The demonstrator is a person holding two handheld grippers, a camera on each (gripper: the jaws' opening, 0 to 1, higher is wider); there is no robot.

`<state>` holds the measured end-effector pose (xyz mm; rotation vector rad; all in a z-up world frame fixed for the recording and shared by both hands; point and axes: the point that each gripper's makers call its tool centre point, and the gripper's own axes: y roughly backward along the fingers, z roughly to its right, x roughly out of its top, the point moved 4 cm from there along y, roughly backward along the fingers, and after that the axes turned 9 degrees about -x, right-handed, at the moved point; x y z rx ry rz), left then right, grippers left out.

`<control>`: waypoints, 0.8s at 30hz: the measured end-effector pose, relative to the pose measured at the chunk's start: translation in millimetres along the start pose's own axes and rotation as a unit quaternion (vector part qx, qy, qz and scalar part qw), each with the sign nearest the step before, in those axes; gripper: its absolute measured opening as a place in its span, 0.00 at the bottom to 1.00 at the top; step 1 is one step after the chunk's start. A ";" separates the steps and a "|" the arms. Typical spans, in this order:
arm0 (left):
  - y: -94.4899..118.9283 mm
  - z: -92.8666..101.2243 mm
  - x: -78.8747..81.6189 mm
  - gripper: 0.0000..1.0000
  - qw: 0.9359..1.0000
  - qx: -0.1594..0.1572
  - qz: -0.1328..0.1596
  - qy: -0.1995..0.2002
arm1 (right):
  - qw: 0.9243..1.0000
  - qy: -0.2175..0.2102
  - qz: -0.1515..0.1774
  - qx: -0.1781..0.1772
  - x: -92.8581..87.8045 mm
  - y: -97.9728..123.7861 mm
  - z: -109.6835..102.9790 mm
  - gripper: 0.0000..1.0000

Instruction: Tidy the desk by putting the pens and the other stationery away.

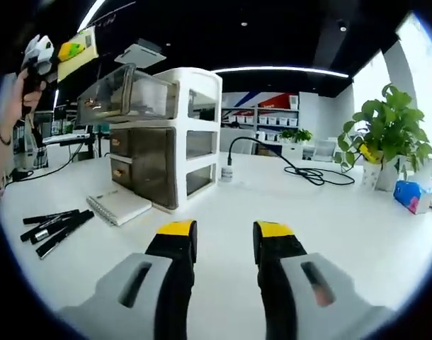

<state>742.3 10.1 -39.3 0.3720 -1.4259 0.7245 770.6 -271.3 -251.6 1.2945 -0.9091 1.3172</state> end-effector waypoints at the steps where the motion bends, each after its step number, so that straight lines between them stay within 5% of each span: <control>1: -2.6 -7.9 -1.2 0.09 1.000 0.010 -0.001 0.017 | 1.000 0.003 0.000 0.000 0.2 0.1 -1.1 0.35; 8: -15.7 -54.5 -17.8 0.09 0.996 0.072 -0.048 -0.019 | 1.000 0.008 -0.003 0.010 -0.9 -1.5 -4.8 0.35; 11: -19.5 -59.8 -17.8 0.09 0.996 0.077 -0.037 -0.002 | 1.000 0.010 0.001 0.011 1.2 -1.5 -4.5 0.35; 15: -20.9 -72.1 -21.9 0.09 0.988 0.124 -0.068 -0.055 | 1.000 0.009 -0.002 0.011 -0.7 -2.8 -3.6 0.35; 17: -22.8 -74.5 -25.4 0.09 0.985 0.124 -0.079 -0.086 | 1.000 0.008 -0.004 0.012 -1.4 -2.7 -4.0 0.35; 21: -24.2 -77.0 -28.3 0.10 0.986 0.121 -0.084 -0.079 | 1.000 0.009 0.001 0.013 1.8 -2.1 -4.0 0.35; 24: -27.0 -61.6 -29.4 0.15 0.991 0.081 -0.082 -0.066 | 1.000 0.014 0.001 0.013 2.0 -3.0 -3.7 0.35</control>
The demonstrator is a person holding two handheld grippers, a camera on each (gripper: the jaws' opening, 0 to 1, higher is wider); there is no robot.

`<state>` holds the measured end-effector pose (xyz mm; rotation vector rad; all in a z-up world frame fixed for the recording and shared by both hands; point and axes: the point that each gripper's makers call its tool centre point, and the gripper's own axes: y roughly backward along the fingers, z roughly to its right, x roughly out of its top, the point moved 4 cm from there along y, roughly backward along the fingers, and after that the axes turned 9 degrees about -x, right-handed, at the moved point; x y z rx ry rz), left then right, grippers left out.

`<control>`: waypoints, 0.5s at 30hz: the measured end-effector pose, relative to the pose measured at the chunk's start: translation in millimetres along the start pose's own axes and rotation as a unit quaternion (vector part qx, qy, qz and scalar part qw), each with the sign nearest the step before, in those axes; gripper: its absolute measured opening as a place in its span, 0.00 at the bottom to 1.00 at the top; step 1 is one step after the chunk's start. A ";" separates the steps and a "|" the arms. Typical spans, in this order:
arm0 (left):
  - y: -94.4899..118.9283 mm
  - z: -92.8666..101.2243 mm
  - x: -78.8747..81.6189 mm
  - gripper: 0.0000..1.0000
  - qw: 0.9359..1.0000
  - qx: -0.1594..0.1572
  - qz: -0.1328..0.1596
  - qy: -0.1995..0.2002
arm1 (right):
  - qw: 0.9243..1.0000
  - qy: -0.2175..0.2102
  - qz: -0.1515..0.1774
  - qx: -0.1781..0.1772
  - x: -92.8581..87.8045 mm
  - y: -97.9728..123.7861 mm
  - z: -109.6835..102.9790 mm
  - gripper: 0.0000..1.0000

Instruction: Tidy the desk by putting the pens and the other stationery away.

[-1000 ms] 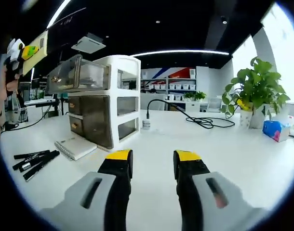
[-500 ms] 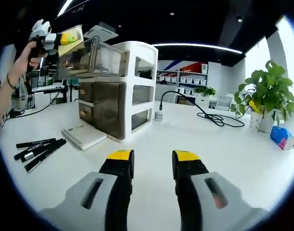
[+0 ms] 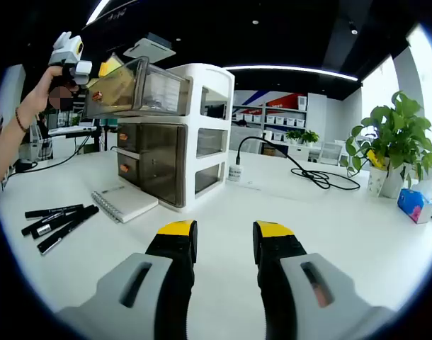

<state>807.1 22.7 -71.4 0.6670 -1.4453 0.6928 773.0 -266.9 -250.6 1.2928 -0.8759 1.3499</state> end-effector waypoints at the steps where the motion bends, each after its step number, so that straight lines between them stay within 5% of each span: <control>1: 0.0 2.3 0.0 0.17 1.000 0.000 0.001 -0.001 | 1.000 0.003 -0.002 -0.001 -0.7 -0.5 0.4 0.35; 15: 8.5 44.9 15.4 0.14 0.998 -0.059 0.028 -0.021 | 1.000 0.000 -0.004 -0.009 -1.7 -0.6 4.7 0.35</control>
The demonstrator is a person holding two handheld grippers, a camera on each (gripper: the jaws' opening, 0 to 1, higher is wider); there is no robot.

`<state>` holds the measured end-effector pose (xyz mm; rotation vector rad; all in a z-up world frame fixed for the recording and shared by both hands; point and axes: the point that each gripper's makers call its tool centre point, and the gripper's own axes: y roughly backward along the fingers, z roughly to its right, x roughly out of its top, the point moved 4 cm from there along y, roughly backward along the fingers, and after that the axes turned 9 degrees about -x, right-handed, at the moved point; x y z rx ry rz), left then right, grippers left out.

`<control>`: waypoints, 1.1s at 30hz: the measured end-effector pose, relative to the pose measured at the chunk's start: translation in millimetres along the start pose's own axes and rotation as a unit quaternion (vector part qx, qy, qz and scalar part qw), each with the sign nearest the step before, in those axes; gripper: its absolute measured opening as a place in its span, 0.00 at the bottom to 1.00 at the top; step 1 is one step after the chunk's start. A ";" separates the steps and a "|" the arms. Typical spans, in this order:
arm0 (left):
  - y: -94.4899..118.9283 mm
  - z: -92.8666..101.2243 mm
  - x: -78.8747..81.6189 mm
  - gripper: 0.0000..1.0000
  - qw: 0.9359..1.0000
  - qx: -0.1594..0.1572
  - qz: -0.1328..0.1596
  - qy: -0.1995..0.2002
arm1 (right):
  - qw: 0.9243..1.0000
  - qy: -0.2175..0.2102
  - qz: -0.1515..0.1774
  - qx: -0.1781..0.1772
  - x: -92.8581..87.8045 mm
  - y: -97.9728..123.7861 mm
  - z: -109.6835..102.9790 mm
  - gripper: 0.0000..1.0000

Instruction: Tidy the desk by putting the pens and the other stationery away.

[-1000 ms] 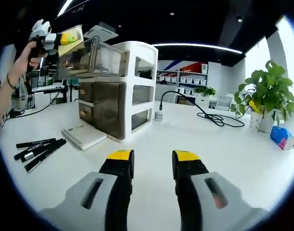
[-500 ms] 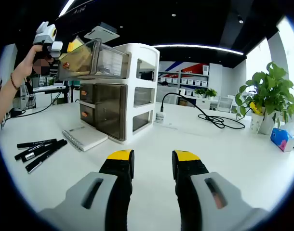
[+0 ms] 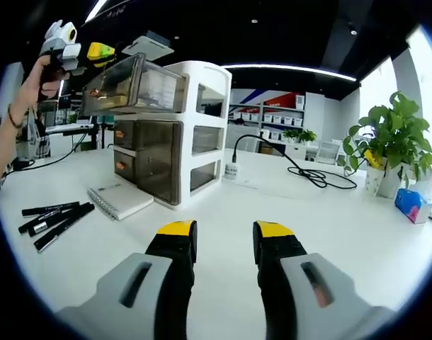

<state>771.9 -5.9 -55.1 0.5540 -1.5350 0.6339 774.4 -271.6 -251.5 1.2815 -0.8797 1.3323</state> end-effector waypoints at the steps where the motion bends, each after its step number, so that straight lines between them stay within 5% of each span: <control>1: 1.1 2.9 0.8 0.14 1.000 -0.008 0.001 0.004 | 1.000 -0.001 0.001 0.001 0.4 0.4 -0.6 0.35; 8: 12.8 27.9 6.3 0.14 0.994 -0.098 0.039 0.032 | 1.000 -0.001 -0.002 0.001 -1.2 -0.4 -0.7 0.35; 13: 31.6 54.5 -1.6 0.14 0.979 -0.196 0.061 -0.004 | 1.000 0.001 0.003 -0.010 -0.5 0.1 2.3 0.35; 17: 45.9 60.3 0.8 0.15 0.967 -0.223 0.121 -0.019 | 1.000 0.007 0.004 -0.008 -0.3 -0.3 1.4 0.35; 22: 64.5 57.3 4.4 0.17 0.954 -0.243 0.175 0.023 | 0.998 0.058 0.013 -0.015 5.0 -0.1 2.3 0.36; 26: 76.5 63.4 -2.8 0.21 0.949 -0.265 0.173 -0.002 | 0.999 0.034 0.026 0.005 7.8 1.1 -4.7 0.35; 28: 81.4 71.2 -7.2 0.27 0.941 -0.288 0.180 -0.017 | 0.999 0.036 0.021 0.006 4.7 -0.1 -6.4 0.35; 31: 89.7 94.3 -19.5 0.32 0.913 -0.362 0.190 0.001 | 0.999 0.036 0.012 0.011 1.0 -0.3 -8.9 0.34; 33: 88.8 100.4 -25.6 0.41 0.907 -0.371 0.197 0.015 | 0.999 0.030 0.022 0.005 3.1 1.5 -10.2 0.30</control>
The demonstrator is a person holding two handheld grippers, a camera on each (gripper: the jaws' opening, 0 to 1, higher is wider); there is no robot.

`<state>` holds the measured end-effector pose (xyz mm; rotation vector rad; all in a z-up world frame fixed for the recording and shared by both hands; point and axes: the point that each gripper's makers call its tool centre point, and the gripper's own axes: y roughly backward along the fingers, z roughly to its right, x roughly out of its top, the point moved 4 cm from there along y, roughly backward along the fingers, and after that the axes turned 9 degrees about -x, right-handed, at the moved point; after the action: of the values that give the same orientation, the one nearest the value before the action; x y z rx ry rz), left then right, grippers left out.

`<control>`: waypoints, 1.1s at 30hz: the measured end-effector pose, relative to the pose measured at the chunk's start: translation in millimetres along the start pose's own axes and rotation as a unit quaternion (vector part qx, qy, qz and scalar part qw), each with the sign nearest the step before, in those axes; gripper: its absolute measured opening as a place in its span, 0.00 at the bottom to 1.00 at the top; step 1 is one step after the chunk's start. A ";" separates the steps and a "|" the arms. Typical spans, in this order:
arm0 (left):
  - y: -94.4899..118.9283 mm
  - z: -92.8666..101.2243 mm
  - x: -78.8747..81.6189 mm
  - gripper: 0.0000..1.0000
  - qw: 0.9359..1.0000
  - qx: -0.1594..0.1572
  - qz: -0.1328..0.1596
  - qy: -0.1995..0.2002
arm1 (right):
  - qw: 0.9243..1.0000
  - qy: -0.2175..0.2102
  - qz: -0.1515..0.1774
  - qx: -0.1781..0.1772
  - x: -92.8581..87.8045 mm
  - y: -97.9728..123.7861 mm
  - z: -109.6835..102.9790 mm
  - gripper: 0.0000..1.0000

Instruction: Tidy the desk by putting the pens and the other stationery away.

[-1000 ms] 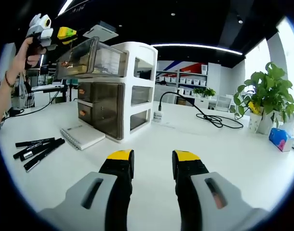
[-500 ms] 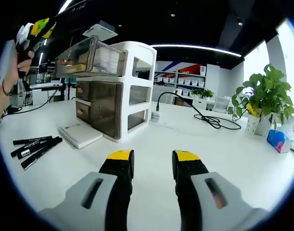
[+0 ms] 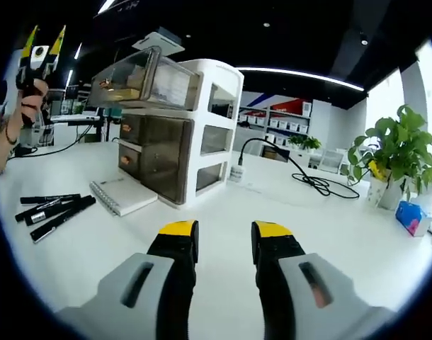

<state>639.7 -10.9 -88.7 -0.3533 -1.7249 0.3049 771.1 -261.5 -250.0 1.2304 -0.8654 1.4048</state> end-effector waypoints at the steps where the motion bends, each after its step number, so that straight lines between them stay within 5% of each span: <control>1: -2.4 5.4 0.2 0.43 1.000 -0.010 0.024 0.004 | 1.000 0.003 0.003 -0.001 1.2 0.4 -0.6 0.30; 3: -2.3 6.5 -1.6 0.49 0.999 -0.011 0.034 0.029 | 1.000 0.009 0.012 -0.002 4.2 1.8 -2.2 0.30; 6: 1.0 7.1 -14.1 0.60 0.999 -0.016 0.004 0.051 | 1.000 0.001 0.020 0.007 6.6 0.2 -3.6 0.30; 11: 29.0 4.2 -52.0 0.47 0.995 0.007 -0.086 0.045 | 1.000 -0.017 0.022 0.015 6.2 -0.6 -7.5 0.30; 16: 59.8 -24.8 -89.3 0.77 0.985 0.074 -0.151 0.040 | 0.998 -0.025 0.035 0.035 9.3 -2.3 -14.3 0.30; 19: 74.6 -45.8 -102.8 0.82 0.978 0.122 -0.144 0.088 | 0.993 -0.045 0.051 0.098 14.8 -1.0 -36.9 0.31; 22: 90.5 -65.1 -124.4 0.97 0.966 0.161 -0.184 0.080 | 0.990 -0.038 0.032 0.133 11.6 -2.2 -55.3 0.33; 26: 99.4 -71.8 -147.3 0.97 0.948 0.176 -0.228 0.133 | 0.985 -0.022 0.018 0.167 9.2 -2.6 -72.9 0.36; 28: 98.3 -77.2 -149.9 0.95 0.951 0.179 -0.224 0.119 | 0.983 -0.022 0.018 0.183 9.7 -3.0 -80.0 0.37; 30: 104.5 -88.9 -155.3 0.91 0.939 0.208 -0.249 0.113 | 0.981 -0.012 0.011 0.195 7.3 -4.4 -89.5 0.37; 33: 104.7 -94.8 -153.4 0.79 0.936 0.223 -0.242 0.123 | 0.980 0.003 0.009 0.197 7.1 -9.4 -95.6 0.34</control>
<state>765.4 24.7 -251.2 0.3522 -1.3902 0.2672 758.9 -167.0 -264.7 1.5135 -0.6090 1.6454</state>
